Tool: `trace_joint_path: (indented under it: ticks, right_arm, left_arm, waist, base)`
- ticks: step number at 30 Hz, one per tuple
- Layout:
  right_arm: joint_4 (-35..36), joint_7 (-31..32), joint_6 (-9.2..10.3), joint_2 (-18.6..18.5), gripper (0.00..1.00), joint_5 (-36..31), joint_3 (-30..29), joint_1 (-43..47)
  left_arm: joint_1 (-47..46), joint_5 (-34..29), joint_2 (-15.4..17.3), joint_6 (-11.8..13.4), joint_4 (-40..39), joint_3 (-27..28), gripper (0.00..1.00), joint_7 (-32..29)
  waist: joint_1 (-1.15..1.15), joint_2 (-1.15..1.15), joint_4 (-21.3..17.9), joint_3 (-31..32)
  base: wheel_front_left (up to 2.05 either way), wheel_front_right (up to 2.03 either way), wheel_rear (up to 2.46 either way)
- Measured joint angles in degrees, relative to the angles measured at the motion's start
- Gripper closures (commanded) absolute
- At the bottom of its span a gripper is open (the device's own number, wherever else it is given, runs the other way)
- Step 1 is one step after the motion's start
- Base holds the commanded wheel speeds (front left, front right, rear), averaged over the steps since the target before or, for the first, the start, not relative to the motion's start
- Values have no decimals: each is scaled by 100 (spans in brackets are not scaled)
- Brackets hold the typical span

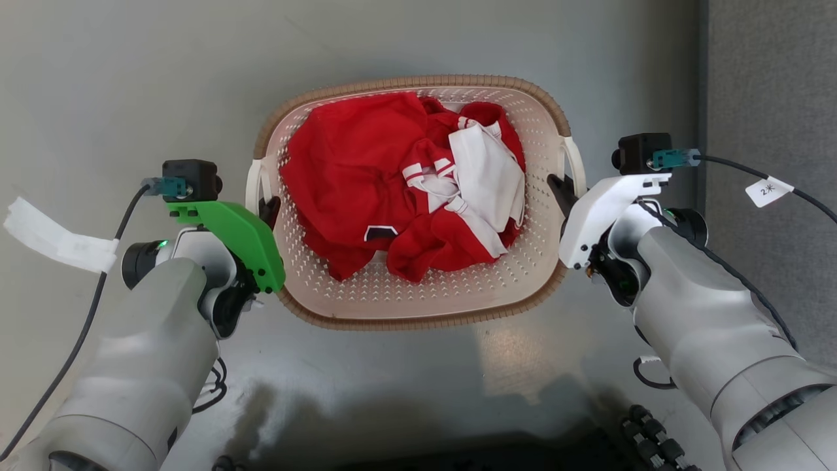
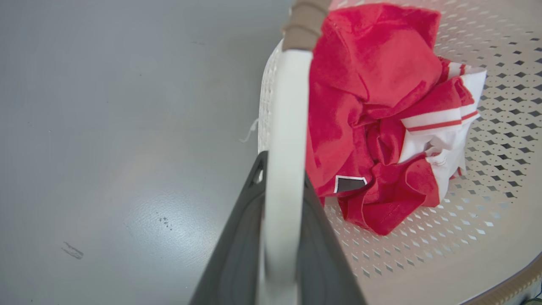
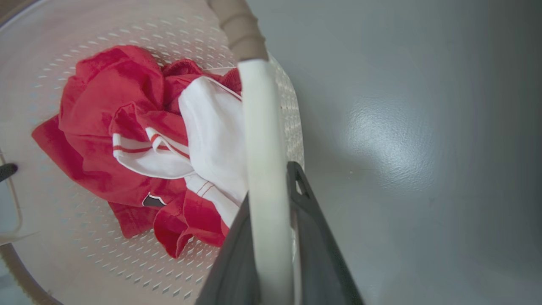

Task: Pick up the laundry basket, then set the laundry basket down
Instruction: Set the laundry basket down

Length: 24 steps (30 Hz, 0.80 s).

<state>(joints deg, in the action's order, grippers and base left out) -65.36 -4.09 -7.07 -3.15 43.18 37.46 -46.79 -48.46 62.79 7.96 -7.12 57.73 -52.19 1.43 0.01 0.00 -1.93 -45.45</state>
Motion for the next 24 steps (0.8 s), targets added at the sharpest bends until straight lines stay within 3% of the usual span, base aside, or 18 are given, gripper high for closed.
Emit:
trace_joint_path:
  ticks: [18, 19, 20, 21, 22, 24]
  right_arm:
    - [-147, -143, -5, 11, 100, 23, 97, -60]
    - [-159, -144, -5, 11, 65, 26, 98, -66]
    - [-166, -163, -9, 7, 24, 38, 92, -73]
    - [-176, -188, -8, -3, 0, 67, 81, -89]
    - [-180, -197, -8, -23, 0, 100, 75, -98]
    - [-185, -201, -8, -44, 0, 146, 71, -104]
  left_arm:
    - [-119, 0, -99, 0, 219, -152, 100, 114]
    - [-121, 4, -108, 0, 225, -155, 100, 114]
    - [-121, 5, -118, 0, 237, -160, 78, 114]
    - [-121, 8, -120, 0, 263, -160, 35, 114]
    - [-123, 16, -111, 0, 276, -158, 0, 114]
    - [-126, 42, -102, 0, 286, -160, 0, 114]
  waist:
    - [0, 0, 36, -327]
    - [0, 0, 36, -329]
    - [0, 0, 36, -330]
    - [0, 0, 36, -331]
    - [-1, 0, 35, -331]
    - [0, 0, 35, -328]
  base:
    - [0, 0, 0]
    - [0, 0, 0]
    - [0, 0, 0]
    - [0, 0, 0]
    - [0, 0, 0]
    - [0, 0, 0]
